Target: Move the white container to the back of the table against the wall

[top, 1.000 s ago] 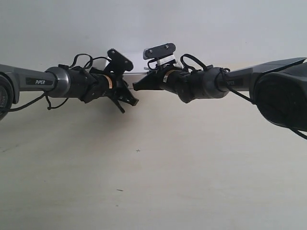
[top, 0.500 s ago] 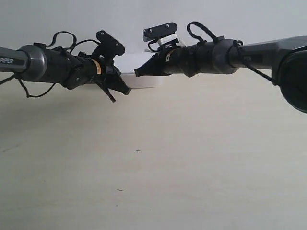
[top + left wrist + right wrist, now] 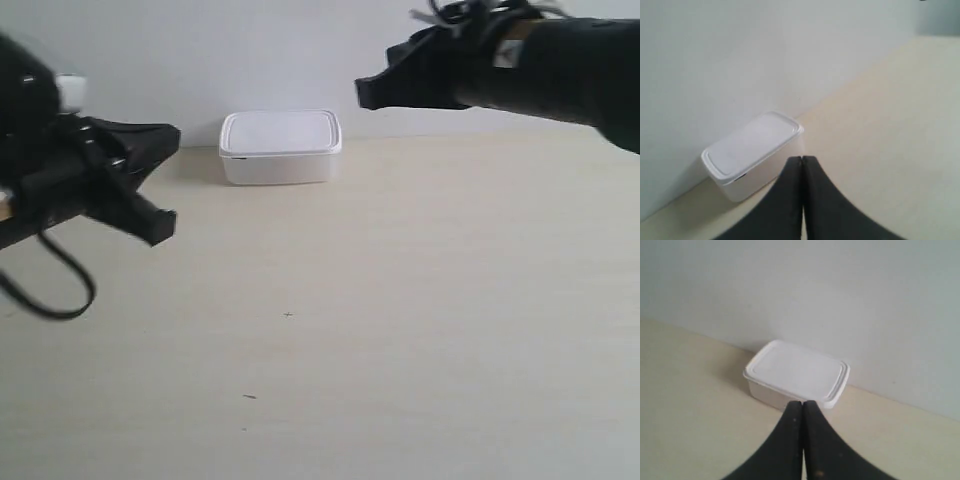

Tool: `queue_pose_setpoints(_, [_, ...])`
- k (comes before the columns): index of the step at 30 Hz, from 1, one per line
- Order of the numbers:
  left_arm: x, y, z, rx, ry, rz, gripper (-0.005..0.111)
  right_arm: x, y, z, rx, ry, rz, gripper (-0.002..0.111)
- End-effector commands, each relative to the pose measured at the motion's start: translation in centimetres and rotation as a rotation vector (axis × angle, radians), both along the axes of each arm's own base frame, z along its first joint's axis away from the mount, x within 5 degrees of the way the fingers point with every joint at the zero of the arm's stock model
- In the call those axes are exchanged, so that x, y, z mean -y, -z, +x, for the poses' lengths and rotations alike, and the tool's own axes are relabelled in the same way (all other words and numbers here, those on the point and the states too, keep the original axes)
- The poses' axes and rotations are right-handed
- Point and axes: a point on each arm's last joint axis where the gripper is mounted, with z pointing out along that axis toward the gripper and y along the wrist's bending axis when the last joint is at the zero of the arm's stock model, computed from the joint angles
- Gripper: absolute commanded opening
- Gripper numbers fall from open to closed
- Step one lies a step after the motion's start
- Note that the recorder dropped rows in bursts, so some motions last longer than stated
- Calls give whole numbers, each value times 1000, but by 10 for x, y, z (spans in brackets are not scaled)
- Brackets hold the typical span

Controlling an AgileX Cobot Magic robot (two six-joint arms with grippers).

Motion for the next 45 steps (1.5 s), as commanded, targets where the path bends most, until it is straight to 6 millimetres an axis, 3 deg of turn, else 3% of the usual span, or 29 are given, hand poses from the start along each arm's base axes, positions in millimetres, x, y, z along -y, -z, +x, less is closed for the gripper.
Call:
queue_pose_setpoints(1, [-16,-18,-88,178,53,-159,0,44,-21,-90,168,9,221,0])
queue_pose_setpoints(3, [-25,-16,-132,220,76,-208,0,63,-16,-129,207,7,243,0])
queue_pose_setpoints(5, [-31,-11,-160,187,89,-205,0,80,-3,-161,213,16,274,0])
queue_pose_setpoints(7, [-35,-11,-176,172,82,-211,0,94,5,-185,239,37,345,0])
queue_pose_setpoints(9, [-37,-16,-184,203,87,-250,0,101,7,-194,259,57,383,0])
queue_pose_setpoints(23, [-38,-19,-188,150,94,-398,0,104,8,-197,225,83,412,0])
queue_pose_setpoints(38, [-34,-17,-189,145,133,-350,0,104,9,-197,219,83,409,0])
queue_pose_setpoints(45, [-31,-20,-201,196,228,-323,0,107,5,-202,244,81,423,0])
